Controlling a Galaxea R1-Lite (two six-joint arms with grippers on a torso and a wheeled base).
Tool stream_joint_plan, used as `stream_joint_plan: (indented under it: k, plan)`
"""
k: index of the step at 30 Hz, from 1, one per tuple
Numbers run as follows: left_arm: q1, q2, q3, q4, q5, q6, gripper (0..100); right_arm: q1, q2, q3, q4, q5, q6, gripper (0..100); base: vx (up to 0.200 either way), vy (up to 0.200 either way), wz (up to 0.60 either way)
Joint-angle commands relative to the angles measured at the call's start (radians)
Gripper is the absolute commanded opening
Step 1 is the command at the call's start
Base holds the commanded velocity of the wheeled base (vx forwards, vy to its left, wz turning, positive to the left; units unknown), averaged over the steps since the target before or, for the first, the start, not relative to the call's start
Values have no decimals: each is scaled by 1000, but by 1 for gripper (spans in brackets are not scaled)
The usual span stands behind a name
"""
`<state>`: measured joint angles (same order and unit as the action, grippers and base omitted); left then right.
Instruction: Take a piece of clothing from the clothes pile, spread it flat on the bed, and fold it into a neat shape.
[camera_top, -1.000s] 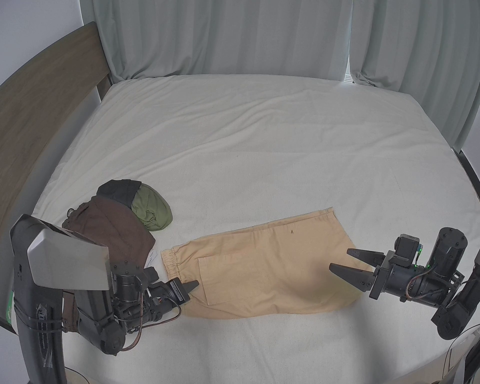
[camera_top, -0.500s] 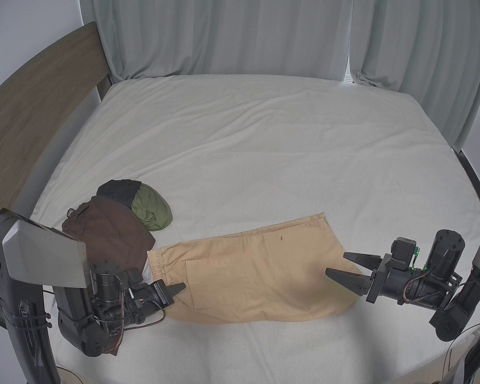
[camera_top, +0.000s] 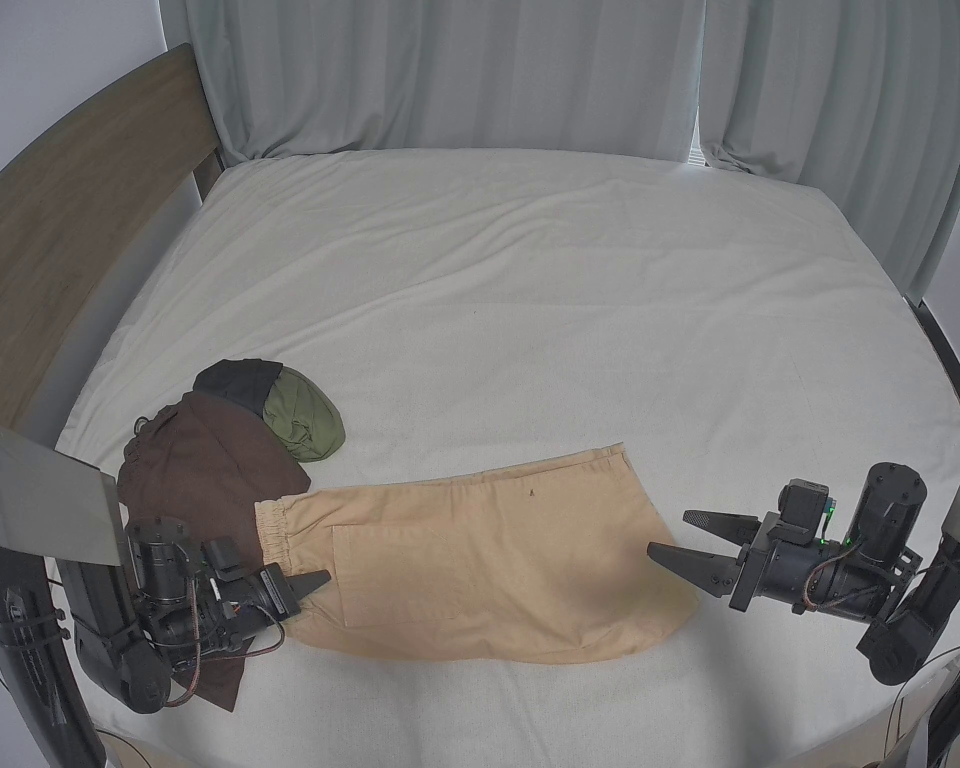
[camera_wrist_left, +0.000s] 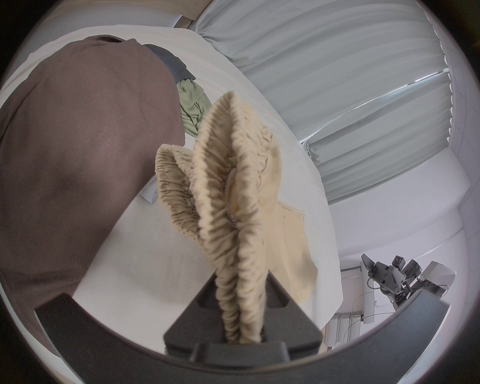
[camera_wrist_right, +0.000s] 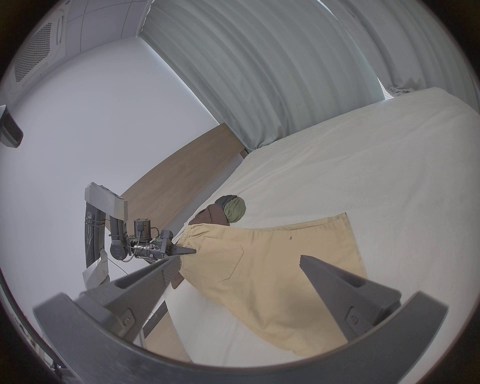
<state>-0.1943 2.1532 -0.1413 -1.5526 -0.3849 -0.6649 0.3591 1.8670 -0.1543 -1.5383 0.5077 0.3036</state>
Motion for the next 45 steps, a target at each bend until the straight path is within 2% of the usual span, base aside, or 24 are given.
stream_joint_plan:
  k: [1,10,19,25,37,45]
  plan:
    - [44,-29,17,-3,-23,5,0,7,1,1,-2,-1,0,100,0,0,0]
    - [170,-35,35,-3,-89,70,0,17,0,2,0,-1,0,100,0,0,0]
    - [283,-79,40,-1,-187,79,0,34,1,2,-2,-5,0,100,0,0,0]
    - [292,-102,57,-1,-201,80,0,34,1,2,0,-5,0,100,0,0,0]
    - [157,-150,45,-1,-180,77,0,26,0,2,-2,-3,0,100,0,0,0]
    - [9,-170,8,-1,-77,70,0,23,-6,2,-2,-3,2,100,0,0,0]
